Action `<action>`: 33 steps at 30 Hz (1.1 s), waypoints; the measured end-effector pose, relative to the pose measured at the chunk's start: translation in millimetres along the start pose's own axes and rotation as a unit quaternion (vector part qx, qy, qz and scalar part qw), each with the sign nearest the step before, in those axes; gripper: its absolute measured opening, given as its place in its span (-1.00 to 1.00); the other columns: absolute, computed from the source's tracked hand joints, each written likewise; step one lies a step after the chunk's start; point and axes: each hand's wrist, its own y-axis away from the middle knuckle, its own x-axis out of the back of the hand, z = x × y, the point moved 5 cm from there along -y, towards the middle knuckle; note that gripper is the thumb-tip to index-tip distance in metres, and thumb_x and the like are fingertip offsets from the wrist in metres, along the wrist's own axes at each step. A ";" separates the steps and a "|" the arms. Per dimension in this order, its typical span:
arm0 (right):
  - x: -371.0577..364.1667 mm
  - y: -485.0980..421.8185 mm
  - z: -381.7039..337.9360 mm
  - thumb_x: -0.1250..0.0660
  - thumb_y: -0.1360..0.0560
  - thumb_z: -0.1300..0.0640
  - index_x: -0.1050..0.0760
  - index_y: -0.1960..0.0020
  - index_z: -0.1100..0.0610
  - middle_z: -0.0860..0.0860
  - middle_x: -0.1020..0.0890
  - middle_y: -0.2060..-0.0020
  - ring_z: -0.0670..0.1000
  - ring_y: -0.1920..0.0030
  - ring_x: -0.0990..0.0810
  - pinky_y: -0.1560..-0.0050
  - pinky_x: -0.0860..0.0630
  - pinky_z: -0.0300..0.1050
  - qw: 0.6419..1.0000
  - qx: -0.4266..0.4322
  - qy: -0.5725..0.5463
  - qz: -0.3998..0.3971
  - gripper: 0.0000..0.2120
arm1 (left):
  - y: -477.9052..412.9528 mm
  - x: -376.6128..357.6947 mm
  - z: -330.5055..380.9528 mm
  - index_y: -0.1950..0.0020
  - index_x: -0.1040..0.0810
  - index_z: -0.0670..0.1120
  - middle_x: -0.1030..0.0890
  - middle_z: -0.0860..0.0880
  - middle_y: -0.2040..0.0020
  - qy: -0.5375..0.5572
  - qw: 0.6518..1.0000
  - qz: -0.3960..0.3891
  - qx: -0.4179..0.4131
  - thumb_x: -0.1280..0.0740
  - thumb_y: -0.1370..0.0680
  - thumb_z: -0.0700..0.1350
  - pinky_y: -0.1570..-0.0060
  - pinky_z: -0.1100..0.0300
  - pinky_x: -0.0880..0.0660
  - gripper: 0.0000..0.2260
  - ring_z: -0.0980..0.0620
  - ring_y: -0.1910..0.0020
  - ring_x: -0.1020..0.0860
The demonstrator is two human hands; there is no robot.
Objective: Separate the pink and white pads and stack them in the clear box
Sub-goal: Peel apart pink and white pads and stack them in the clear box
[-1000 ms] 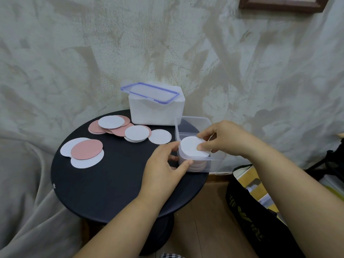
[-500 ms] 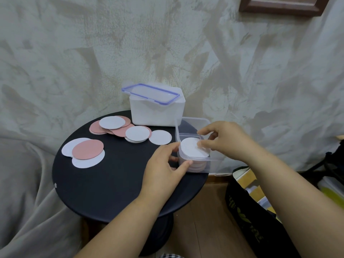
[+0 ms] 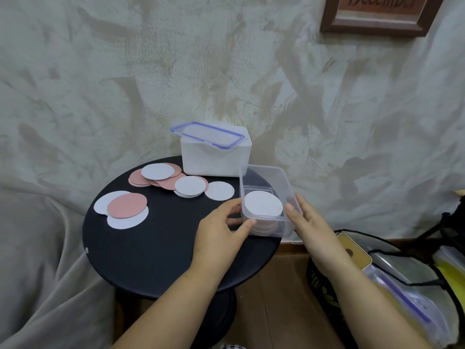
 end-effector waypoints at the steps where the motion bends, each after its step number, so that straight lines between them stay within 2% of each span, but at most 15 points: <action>1: -1.9 2.2 0.9 -0.22 -0.47 -0.11 -0.24 -0.33 -0.22 -0.40 -0.41 -0.16 -0.37 -0.18 -0.41 -0.16 -0.34 -0.40 1.000 0.000 -0.012 0.005 -0.55 | 0.8 1.5 -0.5 -0.01 -0.47 0.28 -0.60 0.24 0.03 0.006 1.000 0.005 0.004 -0.45 -0.42 -0.18 0.11 0.50 -0.46 -0.62 0.34 0.11 -0.59; 3: -5.5 6.3 1.0 -0.22 -0.52 -0.03 -0.30 -0.25 -0.23 -0.44 -0.47 -0.09 -0.44 -0.10 -0.43 -0.09 -0.37 -0.47 0.999 0.000 -0.040 0.015 -0.68 | 2.2 5.1 -1.2 0.01 -0.47 0.26 -0.61 0.22 0.03 0.009 1.000 0.012 0.011 -0.43 -0.44 -0.19 0.11 0.51 -0.45 -0.65 0.33 0.10 -0.59; 5: -11.9 12.8 -1.4 -0.22 -0.53 0.04 -0.35 -0.07 -0.27 -0.47 -0.55 0.09 -0.49 0.02 -0.48 0.03 -0.41 -0.54 0.997 0.002 -0.070 0.023 -0.79 | 3.5 10.2 -1.1 0.02 -0.47 0.24 -0.61 0.20 0.03 0.002 1.000 0.023 0.013 -0.40 -0.47 -0.19 0.14 0.54 -0.43 -0.68 0.34 0.10 -0.57; 6: -14.8 17.3 -1.0 -0.24 -0.49 0.01 -0.37 -0.07 -0.24 -0.44 -0.55 0.08 -0.44 -0.03 -0.50 -0.03 -0.43 -0.49 0.996 0.004 -0.081 0.027 -0.79 | 4.5 12.6 -1.7 0.02 -0.47 0.24 -0.60 0.21 0.04 -0.001 1.000 0.028 0.013 -0.39 -0.48 -0.20 0.16 0.55 -0.41 -0.69 0.35 0.10 -0.57; 8: -18.8 26.1 3.7 -0.28 -0.36 -0.08 -0.31 -0.27 -0.17 -0.36 -0.47 -0.11 -0.23 -0.22 -0.47 -0.28 -0.39 -0.24 0.993 0.007 -0.107 0.046 -0.52 | 6.8 17.2 -4.8 -0.03 -0.50 0.20 -0.58 0.22 0.03 -0.005 0.999 0.035 0.017 -0.36 -0.49 -0.20 0.18 0.58 -0.38 -0.71 0.38 0.09 -0.54; 9: -19.4 28.6 7.5 -0.28 -0.33 -0.10 -0.23 -0.40 -0.09 -0.28 -0.43 -0.19 -0.14 -0.28 -0.44 -0.34 -0.35 -0.12 0.991 0.002 -0.118 0.063 -0.35 | 7.9 19.0 -7.1 -0.10 -0.51 0.15 -0.57 0.21 -0.01 -0.009 0.999 0.038 0.024 -0.35 -0.50 -0.19 0.18 0.58 -0.38 -0.72 0.37 0.07 -0.54; 10: -20.2 30.3 9.0 -0.28 -0.35 -0.09 -0.18 -0.45 -0.03 -0.19 -0.42 -0.25 -0.09 -0.29 -0.43 -0.35 -0.34 -0.08 0.989 -0.004 -0.127 0.078 -0.30 | 8.9 20.2 -9.0 -0.18 -0.49 0.10 -0.55 0.19 -0.08 -0.013 0.999 0.040 0.032 -0.34 -0.51 -0.17 0.17 0.57 -0.39 -0.71 0.34 0.03 -0.53; 12: -14.7 25.9 11.5 -0.24 -0.49 0.01 -0.18 -0.45 0.03 -0.02 -0.42 -0.33 -0.04 -0.29 -0.45 -0.30 -0.37 -0.11 0.983 -0.004 -0.148 0.111 -0.43 | 12.3 21.4 -10.9 -0.33 -0.40 0.04 -0.45 0.15 -0.22 -0.012 0.998 0.051 0.045 -0.32 -0.52 -0.16 0.13 0.56 -0.41 -0.60 0.27 -0.07 -0.50; 14: -5.8 11.1 8.0 -0.18 -0.56 0.05 -0.17 -0.46 0.04 0.05 -0.36 -0.38 -0.04 -0.32 -0.40 -0.29 -0.35 -0.14 0.980 -0.006 -0.148 0.133 -0.52 | 20.3 20.5 -4.9 -0.39 -0.31 0.01 -0.31 0.15 -0.25 -0.005 0.996 0.073 0.051 -0.32 -0.51 -0.17 0.02 0.48 -0.42 -0.54 0.34 -0.10 -0.42; 16: 5.2 -15.4 2.3 -0.14 -0.59 0.01 -0.13 -0.48 0.07 0.04 -0.29 -0.43 -0.08 -0.34 -0.33 -0.35 -0.29 -0.11 0.982 -0.002 -0.118 0.144 -0.51 | 30.6 14.5 4.0 -0.39 -0.29 0.03 -0.24 0.15 -0.25 -0.012 0.995 0.090 0.037 -0.36 -0.48 -0.17 -0.13 0.33 -0.42 -0.49 0.38 -0.14 -0.36; 19: 13.4 -54.5 -5.7 -0.15 -0.58 -0.04 -0.10 -0.49 0.07 0.00 -0.24 -0.46 -0.04 -0.41 -0.26 -0.44 -0.21 -0.01 0.987 -0.007 -0.081 0.137 -0.46 | 38.9 -0.5 12.2 -0.39 -0.26 0.11 -0.17 0.22 -0.21 -0.035 0.996 0.077 0.024 -0.46 -0.39 -0.03 -0.25 0.16 -0.39 -0.37 0.16 -0.26 -0.34; 21: 12.0 -71.5 -4.9 -0.16 -0.57 -0.07 -0.12 -0.49 0.08 0.00 -0.25 -0.46 -0.02 -0.42 -0.26 -0.44 -0.19 0.01 0.991 -0.026 -0.069 0.111 -0.45 | 38.6 -8.2 14.9 -0.40 -0.23 0.11 -0.15 0.21 -0.24 -0.033 0.997 0.065 0.026 -0.47 -0.33 0.06 -0.28 0.11 -0.37 -0.30 0.10 -0.32 -0.28; 26: 4.7 -65.2 0.6 -0.20 -0.57 0.01 -0.23 -0.44 0.10 0.00 -0.39 -0.35 -0.08 -0.19 -0.39 -0.16 -0.30 -0.18 0.996 -0.024 -0.002 0.090 -0.52 | 34.1 -9.7 15.1 -0.43 -0.20 0.07 -0.06 0.23 -0.33 -0.031 0.998 0.057 0.025 -0.51 -0.34 -0.01 -0.36 0.19 -0.28 -0.26 0.13 -0.40 -0.20; 29: 9.4 -47.2 3.1 -0.22 -0.56 0.02 -0.23 -0.44 0.03 -0.07 -0.42 -0.25 -0.07 -0.23 -0.40 -0.17 -0.31 -0.18 0.994 -0.017 -0.001 0.105 -0.53 | 31.7 -4.6 9.1 -0.42 -0.23 0.05 -0.05 0.27 -0.30 -0.017 0.998 0.051 0.035 -0.51 -0.36 -0.05 -0.33 0.27 -0.28 -0.29 0.13 -0.39 -0.25; 33: 17.8 -14.1 10.0 -0.22 -0.55 0.01 -0.23 -0.44 -0.04 -0.18 -0.40 -0.19 -0.10 -0.25 -0.38 -0.27 -0.32 -0.12 0.993 -0.010 -0.005 0.120 -0.53 | 26.7 10.0 4.9 -0.37 -0.34 0.01 -0.21 0.12 -0.29 0.032 0.996 0.052 0.062 -0.48 -0.39 -0.15 -0.25 0.28 -0.36 -0.41 0.16 -0.25 -0.40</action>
